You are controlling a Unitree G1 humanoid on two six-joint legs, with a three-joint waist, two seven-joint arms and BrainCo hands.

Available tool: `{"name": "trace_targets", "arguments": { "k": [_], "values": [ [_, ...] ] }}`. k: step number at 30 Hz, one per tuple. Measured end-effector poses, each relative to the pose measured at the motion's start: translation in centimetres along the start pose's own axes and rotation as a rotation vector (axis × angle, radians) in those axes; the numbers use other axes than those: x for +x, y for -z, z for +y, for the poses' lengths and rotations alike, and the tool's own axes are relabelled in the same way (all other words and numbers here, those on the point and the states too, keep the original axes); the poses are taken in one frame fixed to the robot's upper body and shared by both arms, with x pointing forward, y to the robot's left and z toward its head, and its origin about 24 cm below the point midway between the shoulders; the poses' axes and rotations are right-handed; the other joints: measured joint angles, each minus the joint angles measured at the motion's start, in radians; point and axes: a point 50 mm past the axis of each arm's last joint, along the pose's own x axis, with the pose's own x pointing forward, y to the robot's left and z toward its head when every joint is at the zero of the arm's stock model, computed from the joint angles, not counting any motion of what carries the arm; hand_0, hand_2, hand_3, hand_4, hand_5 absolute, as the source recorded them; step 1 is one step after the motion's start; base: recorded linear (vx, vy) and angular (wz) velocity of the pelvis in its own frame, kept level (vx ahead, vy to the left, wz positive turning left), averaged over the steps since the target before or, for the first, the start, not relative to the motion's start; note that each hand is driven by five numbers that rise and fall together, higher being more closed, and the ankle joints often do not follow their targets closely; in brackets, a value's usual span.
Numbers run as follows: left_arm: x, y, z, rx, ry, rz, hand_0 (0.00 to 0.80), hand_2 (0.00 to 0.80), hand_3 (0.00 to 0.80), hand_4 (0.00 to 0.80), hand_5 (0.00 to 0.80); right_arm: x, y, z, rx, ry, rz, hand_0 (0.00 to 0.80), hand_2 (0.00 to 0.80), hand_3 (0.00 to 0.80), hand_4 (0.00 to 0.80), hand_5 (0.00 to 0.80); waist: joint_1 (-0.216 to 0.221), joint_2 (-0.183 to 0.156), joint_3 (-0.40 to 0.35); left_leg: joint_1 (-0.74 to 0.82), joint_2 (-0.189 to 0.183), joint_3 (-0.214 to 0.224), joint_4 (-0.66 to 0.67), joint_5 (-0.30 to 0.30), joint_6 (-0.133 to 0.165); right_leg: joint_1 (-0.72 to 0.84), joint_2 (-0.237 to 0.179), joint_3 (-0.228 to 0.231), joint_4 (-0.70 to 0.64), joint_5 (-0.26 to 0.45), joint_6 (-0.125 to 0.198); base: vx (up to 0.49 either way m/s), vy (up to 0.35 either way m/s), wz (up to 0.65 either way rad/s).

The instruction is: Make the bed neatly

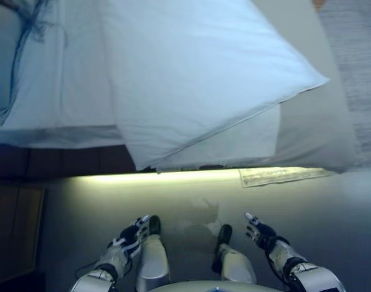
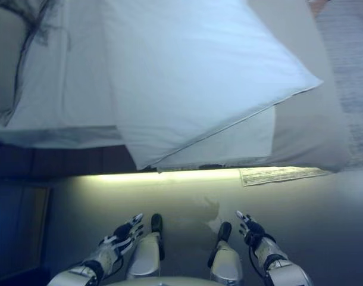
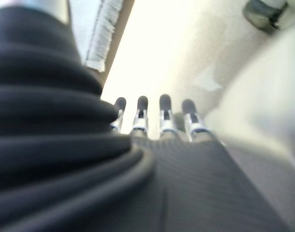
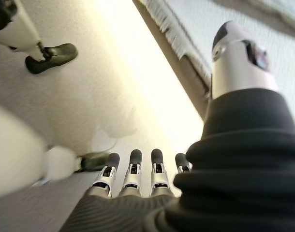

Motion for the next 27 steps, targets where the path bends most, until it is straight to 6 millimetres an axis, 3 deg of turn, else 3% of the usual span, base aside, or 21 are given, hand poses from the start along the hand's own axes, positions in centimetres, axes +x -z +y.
{"name": "trace_targets", "arguments": {
  "k": [4, 6, 10, 13, 15, 16, 17, 20, 22, 25, 26, 27],
  "values": [
    [-0.4, 0.4, 0.9, -0.001, -0.02, 0.009, 0.0, 0.0, 0.0, 0.0, 0.0, 0.0, 0.2, 0.0, 0.02, -0.002, -0.003, 0.0, 0.0, 0.0, 0.0, 0.0, 0.012, -0.008, 0.021, 0.048, -0.051, 0.005, -0.006, 0.0, 0.026, 0.093, -0.048, -0.001, -0.009, -0.026, 0.034, 0.116, 0.134, 0.55],
    [-0.8, 0.6, 1.8, -0.006, -0.049, 0.014, 0.0, 0.0, 0.0, 0.0, 0.0, -0.2, 0.4, -0.4, 0.04, 0.011, 0.0, 0.0, 0.0, 0.0, 0.0, 0.0, 0.039, -0.011, 0.022, 0.071, -0.066, 0.009, -0.002, -0.012, 0.033, 0.119, -0.065, 0.0, -0.008, -0.032, 0.034, 0.187, 0.185, 0.15],
    [-1.7, 1.8, 3.5, -0.034, -0.109, 0.052, 0.0, 0.0, 0.0, 0.0, 0.0, -0.5, 1.4, -1.5, 0.062, 0.043, 0.035, 0.0, 0.0, 0.0, 0.0, 0.0, 0.039, -0.024, 0.021, 0.103, -0.095, 0.012, 0.065, -0.079, 0.051, 0.187, -0.095, 0.001, 0.011, -0.035, 0.026, 0.27, 0.225, 0.13],
    [-2.4, 3.3, 4.4, -0.021, -0.143, 0.118, 0.0, 0.0, 0.0, 0.0, 0.0, -1.4, 3.3, -3.1, 0.085, 0.086, 0.085, 0.0, 0.0, 0.0, 0.0, 0.0, 0.014, -0.024, 0.015, 0.174, -0.091, 0.029, 0.071, -0.114, 0.07, 0.174, -0.132, 0.018, 0.197, -0.036, 0.023, 0.292, 0.213, 0.03],
    [-3.1, 4.4, 5.2, 0.012, -0.164, 0.159, 0.0, 0.0, 0.0, 0.0, 0.0, -2.3, 5.2, -4.3, 0.098, 0.11, 0.141, 0.0, 0.0, 0.0, 0.0, 0.0, -0.006, -0.029, -0.008, 0.229, -0.085, 0.031, 0.034, -0.113, 0.095, 0.057, -0.16, 0.089, 0.431, -0.02, -0.003, 0.249, 0.118, -0.11],
    [-3.4, 4.7, 5.6, 0.016, -0.176, 0.172, 0.0, 0.0, 0.0, 0.0, 0.0, -3.0, 6.6, -5.0, 0.109, 0.121, 0.175, 0.0, 0.0, 0.0, 0.0, 0.0, -0.023, -0.033, -0.026, 0.238, -0.084, 0.021, 0.008, -0.104, 0.108, 0.01, -0.134, 0.135, 0.473, -0.067, 0.013, 0.187, 0.038, 0.09],
    [-3.6, 4.6, 6.2, 0.022, -0.191, 0.174, 0.0, 0.0, 0.0, 0.0, 0.0, -3.2, 7.2, -5.1, 0.116, 0.111, 0.191, 0.0, 0.0, 0.0, 0.0, 0.0, -0.033, -0.041, -0.041, 0.24, -0.083, 0.01, -0.021, -0.092, 0.124, -0.024, -0.104, 0.147, 0.456, -0.098, 0.018, 0.122, 0.005, 0.12],
    [-3.5, 4.2, 6.1, 0.039, -0.19, 0.17, 0.0, 0.0, 0.0, 0.0, 0.0, -3.8, 8.2, -5.8, 0.127, 0.121, 0.219, 0.0, 0.0, 0.0, 0.0, 0.0, -0.086, -0.062, -0.051, 0.234, -0.098, 0.014, -0.061, -0.074, 0.137, -0.131, -0.034, 0.133, 0.317, -0.111, 0.03, 0.122, -0.068, 0.09],
    [-2.9, 4.1, 5.1, 0.043, -0.165, 0.165, 0.0, 0.0, 0.0, 0.0, 0.0, -3.6, 7.9, -5.4, 0.129, 0.105, 0.21, 0.0, 0.0, 0.0, 0.0, 0.0, -0.117, -0.062, -0.051, 0.21, -0.122, 0.016, -0.065, -0.074, 0.138, -0.183, -0.031, 0.13, 0.182, -0.076, 0.062, 0.337, -0.114, 0.27],
    [-2.7, 4.8, 4.2, 0.016, -0.156, 0.162, 0.0, 0.0, 0.0, 0.0, 0.0, -3.6, 8.6, -5.1, 0.148, 0.108, 0.237, 0.0, 0.0, 0.0, 0.0, 0.0, -0.133, -0.058, -0.049, 0.256, -0.133, 0.018, -0.07, -0.092, 0.107, -0.137, -0.029, 0.107, 0.133, -0.066, 0.067, 0.349, -0.175, 0.41],
    [-3.0, 5.5, 4.3, 0.003, -0.165, 0.17, 0.0, 0.0, 0.0, 0.0, 0.0, -3.7, 8.8, -5.2, 0.142, 0.113, 0.244, 0.0, 0.0, 0.0, 0.0, 0.0, -0.135, -0.048, -0.048, 0.293, -0.121, 0.017, -0.073, -0.103, 0.087, -0.107, -0.021, 0.101, 0.122, -0.023, 0.022, 0.383, -0.178, 0.16],
    [-3.5, 6.6, 4.5, -0.028, -0.178, 0.189, 0.0, 0.0, 0.0, 0.0, 0.0, -3.8, 8.8, -5.4, 0.133, 0.119, 0.246, 0.0, 0.0, 0.0, 0.0, 0.0, -0.133, -0.03, -0.057, 0.321, -0.096, 0.03, -0.08, -0.111, 0.072, -0.093, -0.003, 0.093, 0.138, -0.021, 0.019, 0.387, -0.22, 0.01]
  ]
}}
